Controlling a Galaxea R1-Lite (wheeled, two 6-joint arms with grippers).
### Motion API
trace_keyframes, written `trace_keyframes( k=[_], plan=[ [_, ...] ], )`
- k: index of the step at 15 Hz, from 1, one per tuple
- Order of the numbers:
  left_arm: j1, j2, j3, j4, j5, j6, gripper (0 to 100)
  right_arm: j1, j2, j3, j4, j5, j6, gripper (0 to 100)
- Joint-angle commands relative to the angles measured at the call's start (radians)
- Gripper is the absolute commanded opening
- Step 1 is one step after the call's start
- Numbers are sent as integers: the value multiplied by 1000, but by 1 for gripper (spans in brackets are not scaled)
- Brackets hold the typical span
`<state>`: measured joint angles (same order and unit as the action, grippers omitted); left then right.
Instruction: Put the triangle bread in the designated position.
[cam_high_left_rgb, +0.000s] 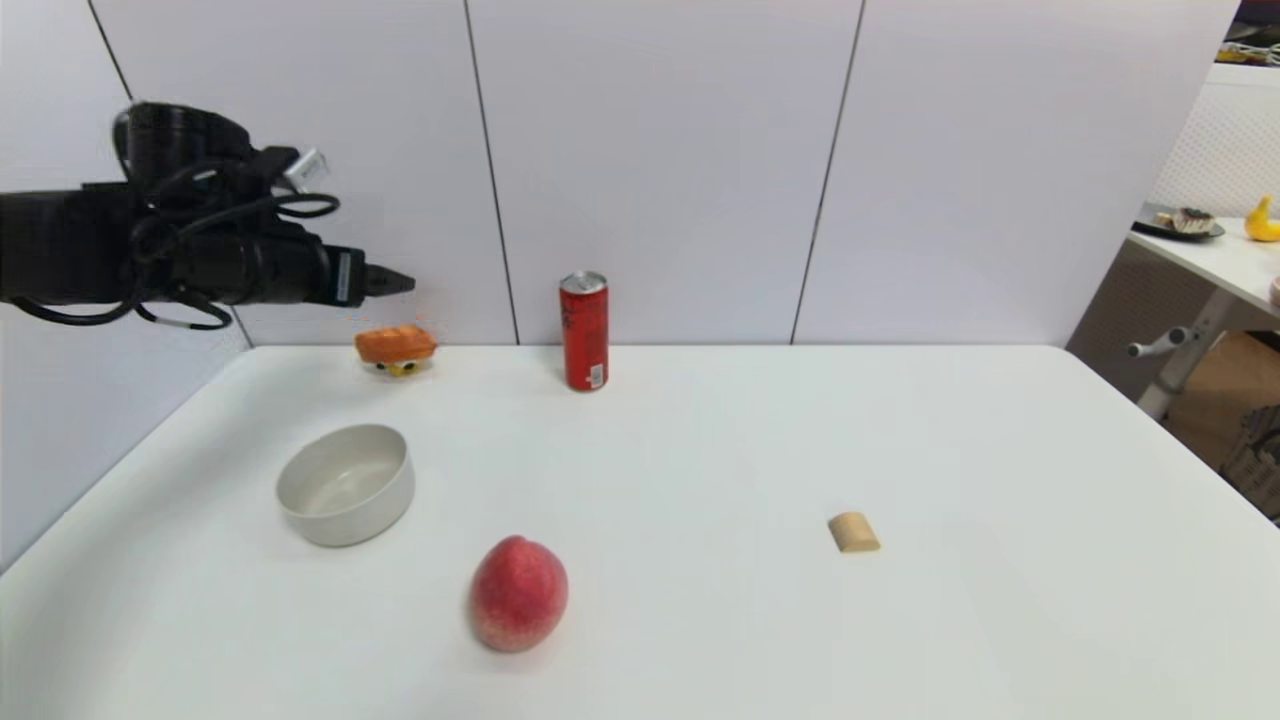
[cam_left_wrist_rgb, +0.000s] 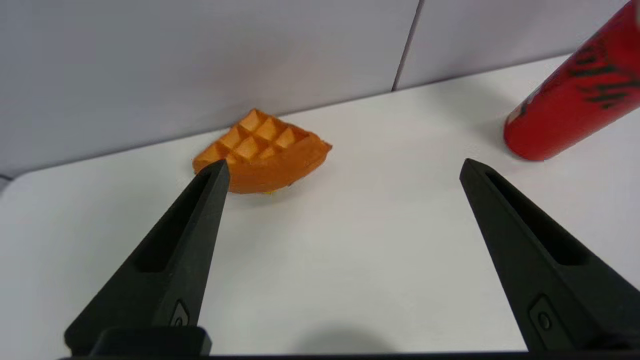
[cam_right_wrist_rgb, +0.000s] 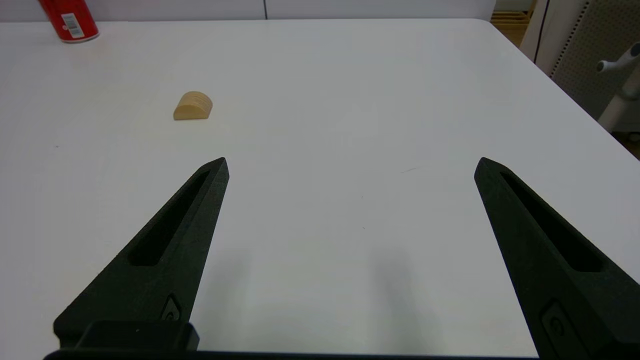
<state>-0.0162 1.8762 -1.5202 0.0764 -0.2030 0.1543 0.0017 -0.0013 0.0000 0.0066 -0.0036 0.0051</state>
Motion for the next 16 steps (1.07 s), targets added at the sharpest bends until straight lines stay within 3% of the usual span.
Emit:
trace_keyframes(
  k=[1, 5, 10, 16],
  plan=[
    [-4, -293, -18, 0, -3, -2, 100, 0, 1, 0, 1, 1, 1, 100],
    [-4, -519, -55, 19, -3, -1, 100, 1, 1, 2, 1, 1, 1, 100],
    [-4, -842, -32, 266, -7, 1, 100, 0, 1, 0, 1, 1, -2, 100],
    [9, -1175, 359, 298, 7, -5, 100, 1, 1, 2, 0, 1, 1, 100]
  ],
)
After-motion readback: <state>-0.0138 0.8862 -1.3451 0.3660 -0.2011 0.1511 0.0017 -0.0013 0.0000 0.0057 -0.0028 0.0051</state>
